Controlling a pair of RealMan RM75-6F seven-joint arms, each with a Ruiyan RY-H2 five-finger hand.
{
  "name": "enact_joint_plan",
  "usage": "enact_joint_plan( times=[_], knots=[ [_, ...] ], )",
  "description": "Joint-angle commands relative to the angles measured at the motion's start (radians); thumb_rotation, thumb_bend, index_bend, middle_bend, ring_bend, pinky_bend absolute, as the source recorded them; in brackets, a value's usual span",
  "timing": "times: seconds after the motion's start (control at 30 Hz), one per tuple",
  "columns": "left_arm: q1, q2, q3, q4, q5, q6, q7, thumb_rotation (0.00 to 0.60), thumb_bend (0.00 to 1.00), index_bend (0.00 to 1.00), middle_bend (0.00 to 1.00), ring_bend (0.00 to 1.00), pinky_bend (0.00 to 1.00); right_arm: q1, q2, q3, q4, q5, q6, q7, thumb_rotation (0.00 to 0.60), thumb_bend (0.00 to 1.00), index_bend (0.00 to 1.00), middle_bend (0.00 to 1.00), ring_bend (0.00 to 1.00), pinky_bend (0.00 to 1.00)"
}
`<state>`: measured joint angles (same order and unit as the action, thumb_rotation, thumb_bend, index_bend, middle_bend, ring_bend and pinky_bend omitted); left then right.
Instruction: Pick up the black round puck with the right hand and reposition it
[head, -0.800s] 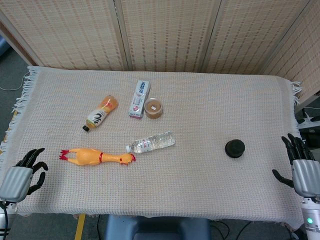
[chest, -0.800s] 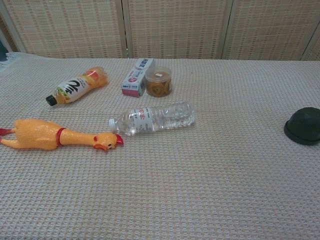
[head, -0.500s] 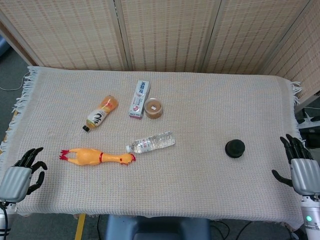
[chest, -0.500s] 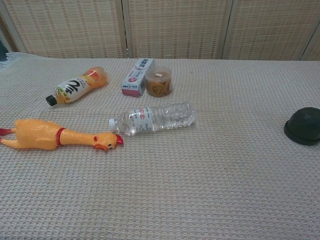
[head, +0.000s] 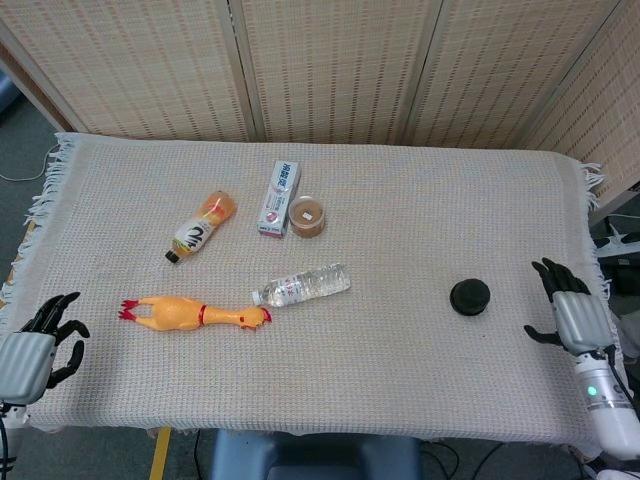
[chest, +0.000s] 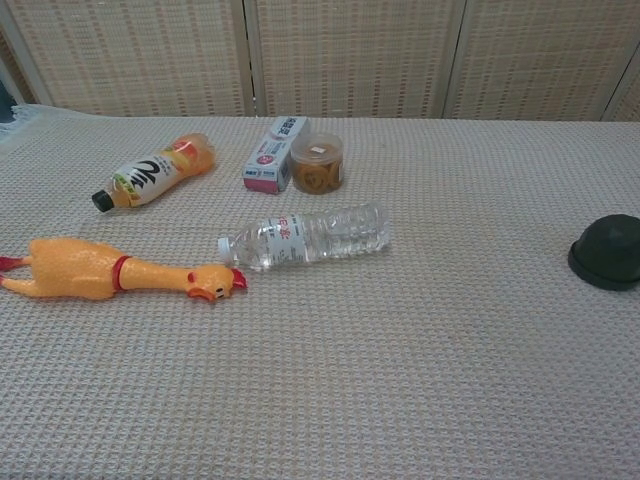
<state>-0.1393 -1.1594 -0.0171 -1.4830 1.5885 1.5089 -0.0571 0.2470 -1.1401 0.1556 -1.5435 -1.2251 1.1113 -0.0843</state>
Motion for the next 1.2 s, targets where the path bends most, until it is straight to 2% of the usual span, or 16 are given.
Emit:
enact_joint_plan(
  times=[0.03, 0.17, 0.6, 0.9, 1.2],
  knots=[
    [0.003, 0.002, 0.003, 0.0, 0.007, 0.006, -0.004, 0.6, 0.52, 0.51, 0.12, 0.11, 0.4, 0.084, -0.038, 0.031, 0.042, 0.096, -0.121, -0.039, 0.6, 0.12, 0.0, 0.0, 0.0, 0.15],
    [0.002, 0.003, 0.005, 0.001, 0.005, -0.001, -0.002, 0.6, 0.52, 0.51, 0.12, 0.11, 0.4, 0.142, -0.067, 0.035, 0.07, 0.157, -0.217, -0.054, 0.6, 0.12, 0.0, 0.0, 0.0, 0.15],
    [0.003, 0.007, 0.005, -0.002, 0.003, -0.004, -0.01, 0.6, 0.52, 0.52, 0.12, 0.11, 0.4, 0.266, -0.14, 0.032, 0.154, 0.268, -0.399, -0.045, 0.6, 0.12, 0.0, 0.0, 0.0, 0.15],
    [0.005, 0.009, 0.003, -0.001, 0.001, 0.0, -0.019, 0.6, 0.52, 0.52, 0.12, 0.12, 0.4, 0.316, -0.178, 0.016, 0.192, 0.32, -0.452, -0.04, 0.6, 0.12, 0.03, 0.01, 0.0, 0.14],
    [0.005, 0.009, 0.002, 0.0, -0.001, -0.001, -0.022, 0.6, 0.52, 0.52, 0.12, 0.12, 0.4, 0.322, -0.184, -0.006, 0.192, 0.308, -0.444, -0.023, 0.6, 0.12, 0.12, 0.13, 0.05, 0.16]
  ],
)
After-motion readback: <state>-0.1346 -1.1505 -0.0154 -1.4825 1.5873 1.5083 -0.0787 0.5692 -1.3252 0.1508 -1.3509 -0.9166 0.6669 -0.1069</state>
